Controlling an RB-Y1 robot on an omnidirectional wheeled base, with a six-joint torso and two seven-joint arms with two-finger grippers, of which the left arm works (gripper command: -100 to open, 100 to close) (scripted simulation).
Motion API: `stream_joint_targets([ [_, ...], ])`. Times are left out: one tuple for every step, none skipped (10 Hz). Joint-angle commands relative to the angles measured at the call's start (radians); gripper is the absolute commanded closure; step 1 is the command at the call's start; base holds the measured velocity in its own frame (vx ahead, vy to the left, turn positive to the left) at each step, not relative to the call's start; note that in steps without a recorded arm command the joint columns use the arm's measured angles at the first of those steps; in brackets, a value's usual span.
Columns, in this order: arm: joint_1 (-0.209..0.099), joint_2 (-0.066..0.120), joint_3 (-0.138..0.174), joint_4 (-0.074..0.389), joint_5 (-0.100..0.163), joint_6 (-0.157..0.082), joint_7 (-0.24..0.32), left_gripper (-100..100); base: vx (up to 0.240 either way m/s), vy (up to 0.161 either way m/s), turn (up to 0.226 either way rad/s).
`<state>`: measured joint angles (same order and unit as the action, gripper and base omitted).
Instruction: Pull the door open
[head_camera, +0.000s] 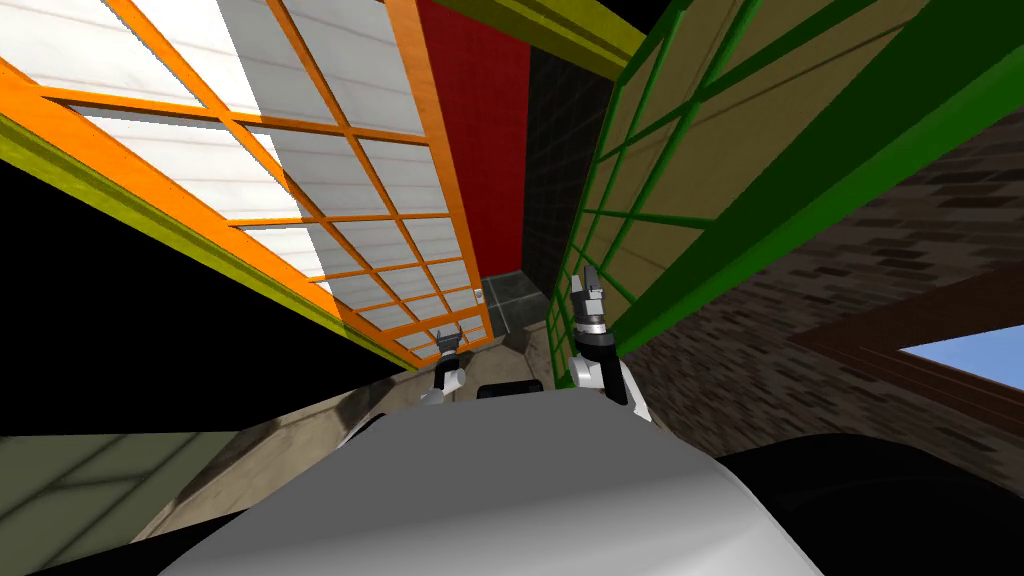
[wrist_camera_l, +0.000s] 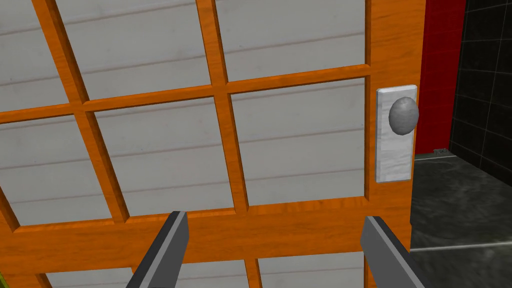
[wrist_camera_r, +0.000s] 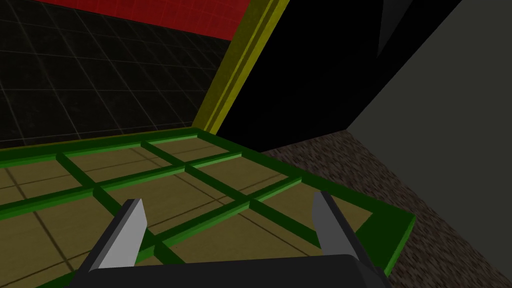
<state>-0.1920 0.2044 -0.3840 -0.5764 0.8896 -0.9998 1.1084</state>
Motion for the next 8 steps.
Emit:
stream_joint_targets([
  [0.003, -0.017, 0.002, -0.009, 0.006, 0.009, -0.004, -100, 0.201, -0.012, -0.053],
  [0.003, -0.026, 0.002, -0.009, 0.007, 0.01, -0.004, -100, 0.174, 0.001, -0.028],
  [0.002, -0.034, 0.002, -0.008, 0.009, 0.011, -0.003, -100, 0.191, 0.002, -0.027],
  [0.002, -0.042, 0.002, -0.007, 0.011, 0.012, -0.003, -100, 0.197, 0.017, -0.028],
  [0.002, -0.054, 0.002, -0.006, 0.013, 0.014, -0.003, -100, 0.209, 0.002, -0.031],
  [0.001, -0.062, 0.002, -0.006, 0.015, 0.015, -0.003, -100, 0.226, 0.003, -0.007],
  [0.001, -0.07, 0.002, -0.005, 0.017, 0.016, -0.003, -100, 0.216, 0.002, -0.003],
  [0.001, -0.078, 0.002, -0.005, 0.018, 0.017, -0.003, -100, 0.21, 0.006, -0.005],
])
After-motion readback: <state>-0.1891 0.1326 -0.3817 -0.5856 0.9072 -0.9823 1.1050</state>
